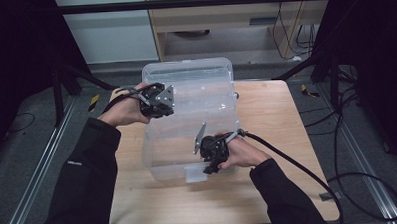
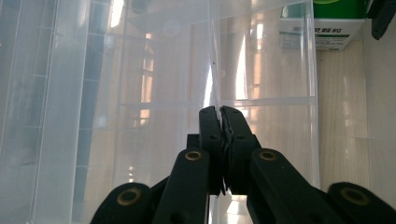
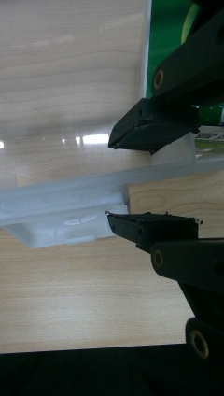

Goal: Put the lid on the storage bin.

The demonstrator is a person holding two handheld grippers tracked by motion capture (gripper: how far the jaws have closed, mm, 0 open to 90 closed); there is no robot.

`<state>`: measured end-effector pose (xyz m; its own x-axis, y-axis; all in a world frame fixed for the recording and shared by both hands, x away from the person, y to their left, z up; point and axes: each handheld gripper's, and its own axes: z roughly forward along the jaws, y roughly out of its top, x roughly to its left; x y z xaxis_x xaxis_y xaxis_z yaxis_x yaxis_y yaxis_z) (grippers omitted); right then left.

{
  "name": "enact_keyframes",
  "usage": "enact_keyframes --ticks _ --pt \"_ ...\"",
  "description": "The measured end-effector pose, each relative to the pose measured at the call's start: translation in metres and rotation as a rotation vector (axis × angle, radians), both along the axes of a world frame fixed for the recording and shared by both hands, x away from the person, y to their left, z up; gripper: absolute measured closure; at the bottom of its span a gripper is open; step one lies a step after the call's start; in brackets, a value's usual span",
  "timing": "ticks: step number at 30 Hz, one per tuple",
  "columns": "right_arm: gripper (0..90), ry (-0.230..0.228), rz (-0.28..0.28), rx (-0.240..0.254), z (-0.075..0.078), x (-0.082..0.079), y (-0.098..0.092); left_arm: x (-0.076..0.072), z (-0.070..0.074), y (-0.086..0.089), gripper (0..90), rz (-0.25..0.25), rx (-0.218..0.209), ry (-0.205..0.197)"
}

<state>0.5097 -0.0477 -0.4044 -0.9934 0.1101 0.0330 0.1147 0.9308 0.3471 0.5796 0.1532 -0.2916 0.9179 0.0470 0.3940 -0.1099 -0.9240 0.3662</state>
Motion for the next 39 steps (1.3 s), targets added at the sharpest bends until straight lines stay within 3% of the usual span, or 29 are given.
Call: enact_keyframes --ticks 10,21,24,25,32,33,34,35,39 --pt "57.5 -0.014 -0.009 -0.005 0.0 -0.002 0.001 -0.009 0.0 0.0 87.9 -0.008 0.002 -0.003" --pt "56.9 -0.021 -0.004 0.004 0.0 -0.003 0.0 -0.03 -0.004 0.005 87.8 -0.028 -0.013 0.001" --pt "56.8 -0.027 -0.007 0.01 0.0 -0.004 -0.001 -0.035 -0.005 0.006 87.7 -0.029 -0.016 0.007" --pt "56.7 -0.03 -0.006 0.01 0.0 -0.004 -0.001 -0.039 -0.006 0.007 87.7 -0.001 -0.011 0.04" --pt "56.1 -0.058 0.008 0.01 0.001 -0.007 -0.001 -0.048 -0.01 0.008 87.4 -0.007 -0.012 0.069" --pt "56.6 -0.072 0.02 0.009 0.001 -0.008 -0.001 -0.047 -0.011 0.007 87.3 -0.026 -0.018 0.052" --pt "63.4 -0.073 0.022 0.012 0.002 -0.009 -0.001 -0.05 -0.011 0.008 87.3 -0.01 -0.01 0.074" --pt "64.8 -0.065 0.031 0.01 0.002 -0.011 0.0 -0.051 -0.012 0.008 87.2 -0.008 -0.014 0.074" --pt "62.8 -0.103 0.031 0.011 0.003 -0.015 -0.001 -0.053 -0.013 0.008 86.9 -0.008 -0.018 0.071"
